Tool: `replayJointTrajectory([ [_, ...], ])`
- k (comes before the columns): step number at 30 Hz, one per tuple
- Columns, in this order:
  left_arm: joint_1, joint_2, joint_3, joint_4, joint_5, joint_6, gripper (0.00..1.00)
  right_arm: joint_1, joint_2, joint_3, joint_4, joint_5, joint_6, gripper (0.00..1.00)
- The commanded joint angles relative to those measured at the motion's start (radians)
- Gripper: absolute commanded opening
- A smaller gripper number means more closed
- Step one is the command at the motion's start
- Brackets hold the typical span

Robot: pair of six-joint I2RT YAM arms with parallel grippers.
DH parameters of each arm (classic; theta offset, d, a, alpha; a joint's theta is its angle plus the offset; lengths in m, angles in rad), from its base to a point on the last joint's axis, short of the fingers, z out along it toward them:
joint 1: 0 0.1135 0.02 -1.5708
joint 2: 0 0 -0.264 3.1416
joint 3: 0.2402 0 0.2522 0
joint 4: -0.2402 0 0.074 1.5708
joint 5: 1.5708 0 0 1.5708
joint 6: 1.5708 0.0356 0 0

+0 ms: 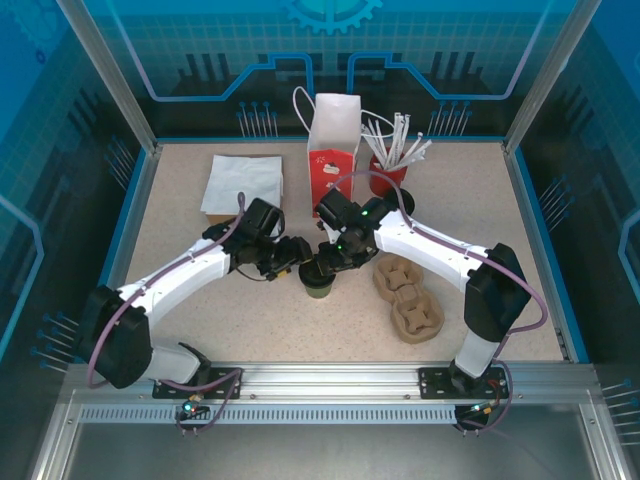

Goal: Pack the takeout coffee

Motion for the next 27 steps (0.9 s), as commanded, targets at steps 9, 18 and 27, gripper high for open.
replayJointTrajectory([
  [9, 0.054, -0.113, 0.036, -0.11, -0.002, 0.015, 0.69, -0.012, -0.038, 0.027, -0.05, 0.021, -0.014, 0.36],
  [18, 0.081, -0.195, -0.127, -0.031, 0.112, -0.035, 0.62, -0.01, -0.046, 0.082, -0.039, 0.009, -0.014, 0.41],
  [27, 0.08, -0.156, -0.182, 0.046, 0.166, -0.05, 0.58, -0.014, 0.032, 0.131, -0.019, 0.024, -0.01, 0.46],
])
